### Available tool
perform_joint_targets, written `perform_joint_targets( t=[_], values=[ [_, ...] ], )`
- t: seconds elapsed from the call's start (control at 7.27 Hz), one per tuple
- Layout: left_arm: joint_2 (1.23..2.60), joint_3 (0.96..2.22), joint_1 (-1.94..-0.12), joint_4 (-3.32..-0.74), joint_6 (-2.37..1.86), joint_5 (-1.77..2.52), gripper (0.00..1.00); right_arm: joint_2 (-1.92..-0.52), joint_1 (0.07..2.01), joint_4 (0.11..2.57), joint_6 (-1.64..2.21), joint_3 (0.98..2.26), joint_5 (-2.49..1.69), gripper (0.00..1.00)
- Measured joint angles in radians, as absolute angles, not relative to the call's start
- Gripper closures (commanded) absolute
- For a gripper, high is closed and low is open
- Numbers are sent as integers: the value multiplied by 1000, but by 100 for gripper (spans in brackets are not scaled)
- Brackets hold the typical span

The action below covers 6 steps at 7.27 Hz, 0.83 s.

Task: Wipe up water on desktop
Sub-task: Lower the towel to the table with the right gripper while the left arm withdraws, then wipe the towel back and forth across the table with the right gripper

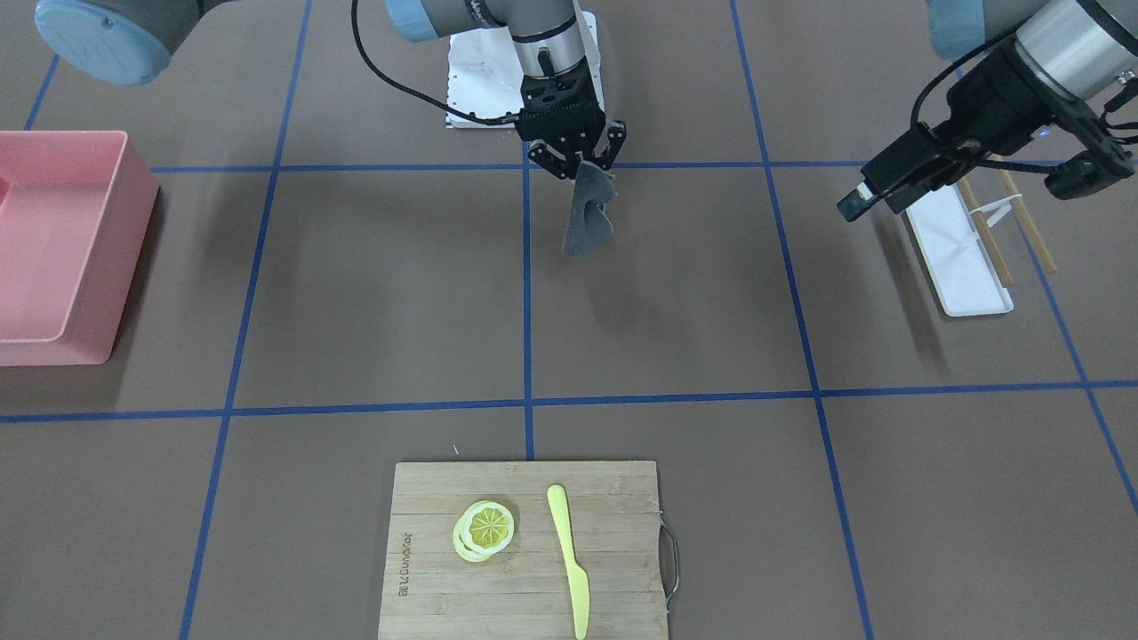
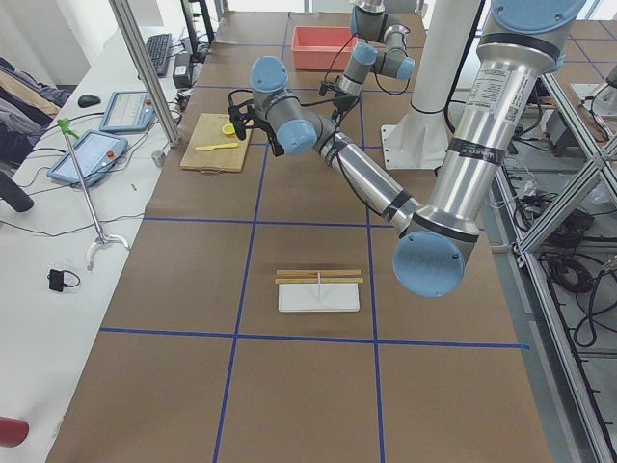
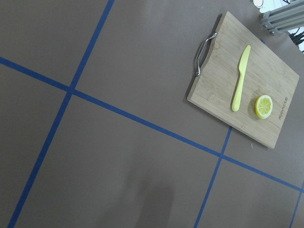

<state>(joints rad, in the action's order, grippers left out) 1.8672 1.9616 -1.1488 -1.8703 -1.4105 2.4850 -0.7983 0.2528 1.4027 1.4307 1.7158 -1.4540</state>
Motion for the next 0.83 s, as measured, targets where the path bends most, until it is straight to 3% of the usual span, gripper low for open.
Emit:
perform_joint_targets(
  t=[0.28, 0.83],
  values=[
    [1866, 1946, -1161, -1869, -1385, 2485, 3, -883, 313, 1447, 1355, 1765, -1609, 100],
    [1867, 1927, -1188, -1871, -1370, 2487, 3, -1248, 497, 1452, 1123, 1955, -1872, 100]
  ],
)
